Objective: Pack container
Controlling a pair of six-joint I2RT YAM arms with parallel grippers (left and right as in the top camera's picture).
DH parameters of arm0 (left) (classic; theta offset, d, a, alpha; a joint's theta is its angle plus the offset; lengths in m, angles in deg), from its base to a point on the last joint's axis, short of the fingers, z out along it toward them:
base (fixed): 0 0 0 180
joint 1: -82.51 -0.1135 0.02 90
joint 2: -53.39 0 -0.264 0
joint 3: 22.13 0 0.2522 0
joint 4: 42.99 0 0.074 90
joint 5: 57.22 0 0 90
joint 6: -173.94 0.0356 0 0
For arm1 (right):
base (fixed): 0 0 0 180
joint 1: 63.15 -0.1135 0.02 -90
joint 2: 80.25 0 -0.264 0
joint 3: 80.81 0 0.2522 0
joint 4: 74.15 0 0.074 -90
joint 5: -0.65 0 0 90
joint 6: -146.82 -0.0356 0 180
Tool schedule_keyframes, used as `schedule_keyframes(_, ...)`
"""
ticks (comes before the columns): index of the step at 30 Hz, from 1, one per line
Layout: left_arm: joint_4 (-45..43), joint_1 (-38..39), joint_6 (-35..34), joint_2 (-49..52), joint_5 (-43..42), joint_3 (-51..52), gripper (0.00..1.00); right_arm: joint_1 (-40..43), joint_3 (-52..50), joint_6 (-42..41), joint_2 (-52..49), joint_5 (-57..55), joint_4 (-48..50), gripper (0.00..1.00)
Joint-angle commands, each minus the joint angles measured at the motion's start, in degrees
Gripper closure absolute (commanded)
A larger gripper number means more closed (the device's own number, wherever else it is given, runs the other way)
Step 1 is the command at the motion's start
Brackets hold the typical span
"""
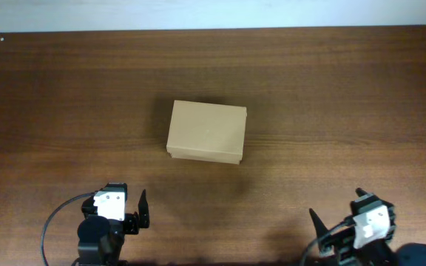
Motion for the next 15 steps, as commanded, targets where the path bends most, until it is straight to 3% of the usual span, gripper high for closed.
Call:
schedule_keyframes(1,-0.07,-0.35,1.11,-0.5,0.39,0.46,0.0,4.52,-8.5,-0.66,4.52,2.51,5.14,0.01)
schedule_keyframes(7,-0.07,-0.35,1.11,-0.5,0.39,0.48,0.0,8.83,-22.18,-0.68,7.32,3.39,12.17,0.01)
schedule_keyframes(15,-0.07,-0.35,1.11,-0.5,0.39,0.48,0.0,12.44,-30.18,-0.66,8.96,3.85,12.7,0.01)
